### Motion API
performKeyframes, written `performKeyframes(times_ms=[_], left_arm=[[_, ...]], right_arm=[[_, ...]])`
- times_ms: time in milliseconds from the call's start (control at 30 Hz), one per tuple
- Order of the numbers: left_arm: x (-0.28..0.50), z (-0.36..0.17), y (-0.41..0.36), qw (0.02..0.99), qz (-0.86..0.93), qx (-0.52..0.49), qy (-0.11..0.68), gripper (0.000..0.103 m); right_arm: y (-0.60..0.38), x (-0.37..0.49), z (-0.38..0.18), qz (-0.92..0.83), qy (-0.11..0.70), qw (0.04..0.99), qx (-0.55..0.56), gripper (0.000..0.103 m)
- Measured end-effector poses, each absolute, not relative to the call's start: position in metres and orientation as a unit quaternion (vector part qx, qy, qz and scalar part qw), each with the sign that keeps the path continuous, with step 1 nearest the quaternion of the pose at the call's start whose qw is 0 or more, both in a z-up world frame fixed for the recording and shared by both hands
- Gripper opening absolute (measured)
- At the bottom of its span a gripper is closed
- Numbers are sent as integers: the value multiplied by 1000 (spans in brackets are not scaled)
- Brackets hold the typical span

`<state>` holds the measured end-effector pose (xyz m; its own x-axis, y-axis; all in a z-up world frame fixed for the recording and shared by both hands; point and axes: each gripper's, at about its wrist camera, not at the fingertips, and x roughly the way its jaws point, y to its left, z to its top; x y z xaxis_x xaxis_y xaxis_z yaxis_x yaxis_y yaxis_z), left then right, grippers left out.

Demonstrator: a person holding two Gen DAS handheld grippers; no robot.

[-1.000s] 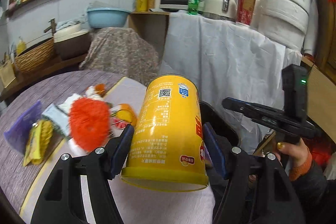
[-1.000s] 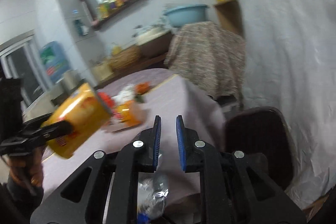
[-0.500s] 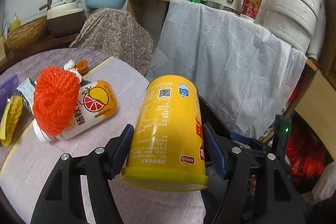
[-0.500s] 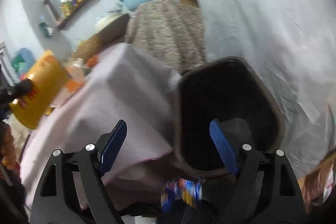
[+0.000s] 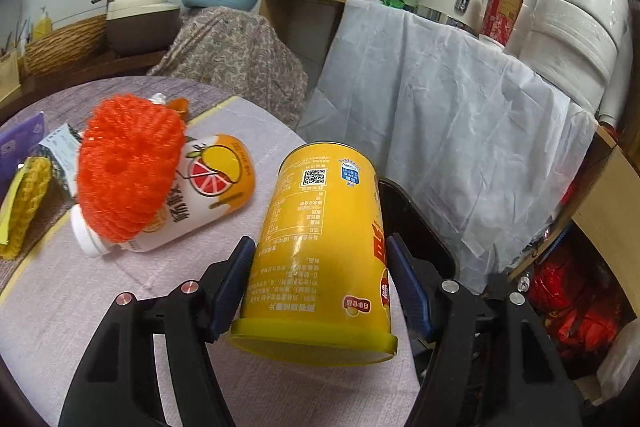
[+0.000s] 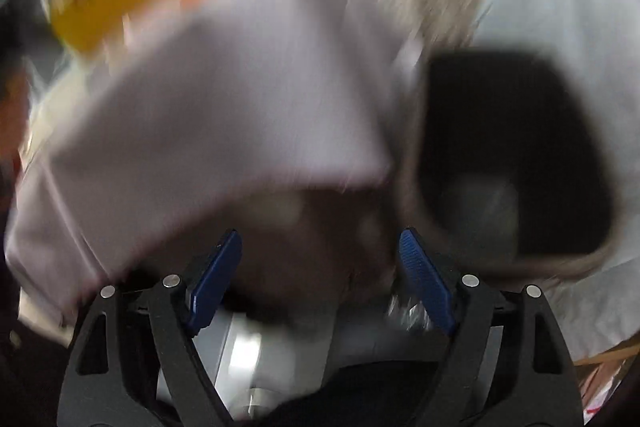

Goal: Collect trash
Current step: 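Carry the foil bag to the black bin and release it with the right tool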

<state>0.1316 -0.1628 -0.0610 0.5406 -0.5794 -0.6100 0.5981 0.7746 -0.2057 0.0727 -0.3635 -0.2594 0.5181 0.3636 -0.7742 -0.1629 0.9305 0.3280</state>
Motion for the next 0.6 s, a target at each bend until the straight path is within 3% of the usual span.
performKeyframes(times_ms=[167,333,433,600], left_arm=[[134,-59,-156,881,-326,-4,342,66],[135,-62,-162,882,-324,-8,342,66],[137,-68,-166,887,-313,7,339,66],[138,-70,-170,894,-306,23,326,66]], right_arm=[[-353,94,-355,56,603,781,152,81],[-341,96,-499,-25,655,728,200,81],[-336,109,-581,-72,659,742,97,80],[-319,157,-701,14,695,707,-129,80]])
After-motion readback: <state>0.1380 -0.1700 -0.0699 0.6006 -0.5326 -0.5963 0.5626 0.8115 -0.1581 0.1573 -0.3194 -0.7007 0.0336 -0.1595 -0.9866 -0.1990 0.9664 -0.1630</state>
